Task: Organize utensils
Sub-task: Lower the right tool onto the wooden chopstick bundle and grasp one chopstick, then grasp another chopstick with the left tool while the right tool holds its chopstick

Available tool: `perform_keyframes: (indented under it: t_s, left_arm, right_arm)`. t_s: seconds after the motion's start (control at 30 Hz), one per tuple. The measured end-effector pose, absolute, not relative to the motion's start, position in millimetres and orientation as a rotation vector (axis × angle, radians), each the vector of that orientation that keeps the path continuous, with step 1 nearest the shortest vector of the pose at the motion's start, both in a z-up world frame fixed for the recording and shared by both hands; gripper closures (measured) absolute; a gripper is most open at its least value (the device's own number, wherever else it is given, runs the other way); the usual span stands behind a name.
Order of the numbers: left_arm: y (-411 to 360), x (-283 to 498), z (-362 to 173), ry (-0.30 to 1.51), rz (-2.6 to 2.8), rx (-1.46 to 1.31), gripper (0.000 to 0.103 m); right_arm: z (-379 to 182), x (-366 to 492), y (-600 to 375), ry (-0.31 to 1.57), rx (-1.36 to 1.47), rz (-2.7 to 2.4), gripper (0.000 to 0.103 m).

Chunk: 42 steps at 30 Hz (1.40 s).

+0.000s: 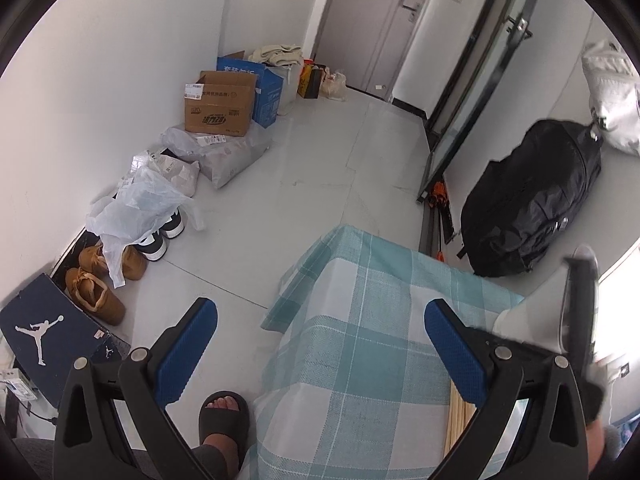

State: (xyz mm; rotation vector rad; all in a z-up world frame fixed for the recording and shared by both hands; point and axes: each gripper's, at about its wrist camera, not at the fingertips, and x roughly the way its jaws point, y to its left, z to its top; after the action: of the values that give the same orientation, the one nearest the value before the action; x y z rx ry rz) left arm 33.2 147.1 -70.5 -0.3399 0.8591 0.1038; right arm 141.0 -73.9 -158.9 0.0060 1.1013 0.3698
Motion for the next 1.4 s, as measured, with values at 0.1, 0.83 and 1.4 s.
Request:
perform_keyframes:
  t_s: [0.1, 0.83, 1.4]
  left_arm:
    - [135, 34, -78, 0.902, 0.072, -0.306, 0.002]
    - [16, 44, -138, 1.287, -0.213, -0.138, 0.039]
    - [5, 47, -129, 1.279, -0.178, -0.114, 0.099]
  right_arm:
    - [-133, 129, -84, 1.014, 0.060, 0.406, 0.097]
    - [-58, 41, -218, 0.635, 0.276, 0.410, 0.097]
    - [-66, 41, -274, 0.637, 0.421, 0.409, 0.097]
